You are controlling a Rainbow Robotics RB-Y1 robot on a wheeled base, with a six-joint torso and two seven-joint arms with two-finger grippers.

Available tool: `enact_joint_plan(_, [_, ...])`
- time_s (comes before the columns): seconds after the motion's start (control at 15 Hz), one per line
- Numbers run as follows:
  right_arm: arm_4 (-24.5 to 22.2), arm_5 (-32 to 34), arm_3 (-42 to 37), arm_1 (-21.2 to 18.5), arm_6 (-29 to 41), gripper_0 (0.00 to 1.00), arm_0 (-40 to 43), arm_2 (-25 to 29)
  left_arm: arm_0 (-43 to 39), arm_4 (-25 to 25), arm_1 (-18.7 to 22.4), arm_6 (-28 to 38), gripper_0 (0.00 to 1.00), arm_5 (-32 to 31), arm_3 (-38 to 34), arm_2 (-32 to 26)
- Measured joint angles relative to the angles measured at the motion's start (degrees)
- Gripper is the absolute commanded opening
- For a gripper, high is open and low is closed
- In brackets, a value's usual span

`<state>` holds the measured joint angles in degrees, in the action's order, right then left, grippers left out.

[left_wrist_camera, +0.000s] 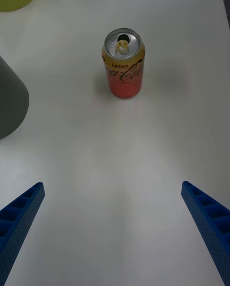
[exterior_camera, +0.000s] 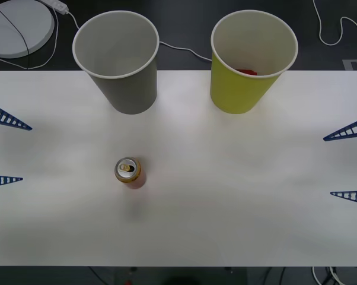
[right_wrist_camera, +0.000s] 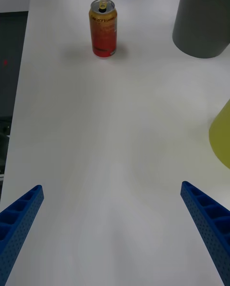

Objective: Put the can into the green bin and the plastic bottle into the gray bin

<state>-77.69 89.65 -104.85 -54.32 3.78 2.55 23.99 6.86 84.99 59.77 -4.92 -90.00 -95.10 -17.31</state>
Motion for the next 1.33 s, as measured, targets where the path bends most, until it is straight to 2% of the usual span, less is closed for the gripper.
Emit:
enact_joint_plan(0.33, [0.0, 0.0, 0.0, 0.0, 0.0, 1.0, 0.0, 0.0, 0.0, 0.0, 0.0, 0.0, 1.0, 0.0, 0.1, 0.2])
enact_joint_plan(0.73, [0.0, 0.0, 0.0, 0.0, 0.0, 1.0, 0.0, 0.0, -0.8, -0.7, 1.2, -0.2, 1.0, 0.0, 1.3, 3.1])
enact_joint_plan(0.87, [0.0, 0.0, 0.0, 0.0, 0.0, 1.0, 0.0, 0.0, -0.8, -3.8, 1.1, -1.1, 1.0, 0.0, 4.7, 4.6])
enact_joint_plan(1.33, [0.0, 0.0, 0.0, 0.0, 0.0, 1.0, 0.0, 0.0, -0.7, -17.3, 1.1, -15.0, 1.0, 6.3, 18.7, 14.7])
